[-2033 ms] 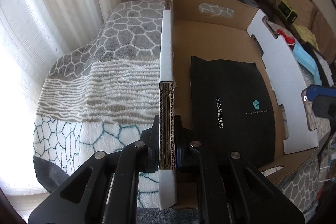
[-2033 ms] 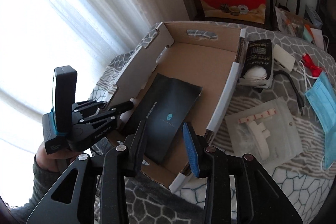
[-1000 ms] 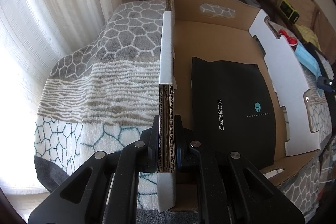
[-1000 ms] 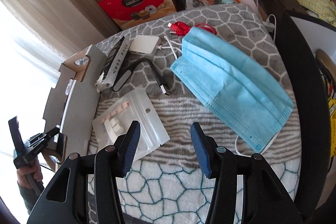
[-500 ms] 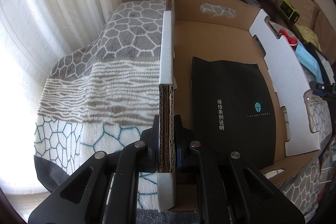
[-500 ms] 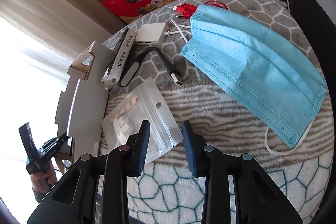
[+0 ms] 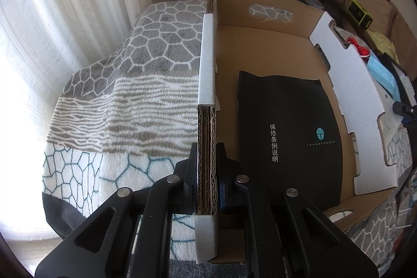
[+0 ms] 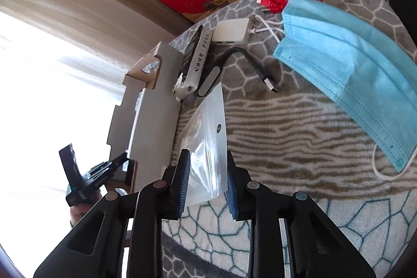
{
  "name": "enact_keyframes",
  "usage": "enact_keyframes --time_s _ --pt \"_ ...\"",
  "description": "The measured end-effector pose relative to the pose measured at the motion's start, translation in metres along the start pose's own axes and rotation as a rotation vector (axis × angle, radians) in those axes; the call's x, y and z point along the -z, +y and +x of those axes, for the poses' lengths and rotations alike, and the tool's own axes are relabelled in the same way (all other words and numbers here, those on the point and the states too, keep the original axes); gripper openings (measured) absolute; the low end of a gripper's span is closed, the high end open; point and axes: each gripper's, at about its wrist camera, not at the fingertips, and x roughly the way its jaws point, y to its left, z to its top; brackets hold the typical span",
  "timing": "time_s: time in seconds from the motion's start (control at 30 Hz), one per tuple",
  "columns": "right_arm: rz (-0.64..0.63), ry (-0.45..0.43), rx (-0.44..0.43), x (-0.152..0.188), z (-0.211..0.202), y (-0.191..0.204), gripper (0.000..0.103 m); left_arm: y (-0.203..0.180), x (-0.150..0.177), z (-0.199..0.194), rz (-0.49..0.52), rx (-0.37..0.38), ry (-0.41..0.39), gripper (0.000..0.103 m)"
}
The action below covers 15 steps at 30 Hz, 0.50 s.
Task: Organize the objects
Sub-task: 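Grasp the clear plastic bag of white parts with the right gripper, then lower the plastic bag into the box onto the booklet and release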
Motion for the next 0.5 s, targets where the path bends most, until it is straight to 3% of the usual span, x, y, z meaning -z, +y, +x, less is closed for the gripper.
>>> enact_keyframes --time_s 0.1,0.17,0.3,0.5 --pt "0.017 0.028 -0.018 0.002 0.013 -0.001 0.024 0.0 0.0 0.0 0.001 0.0 0.001 0.01" --pt "0.018 0.039 -0.02 0.003 0.018 0.0 0.017 0.0 0.0 0.0 0.001 -0.001 0.001 0.01" --pt "-0.01 0.006 -0.032 0.004 0.012 0.008 0.007 0.0 0.0 0.0 0.001 0.001 0.0 0.01" --pt "-0.028 -0.047 -0.025 0.0 -0.012 0.023 0.004 0.0 0.0 0.0 -0.002 0.001 -0.001 0.01"
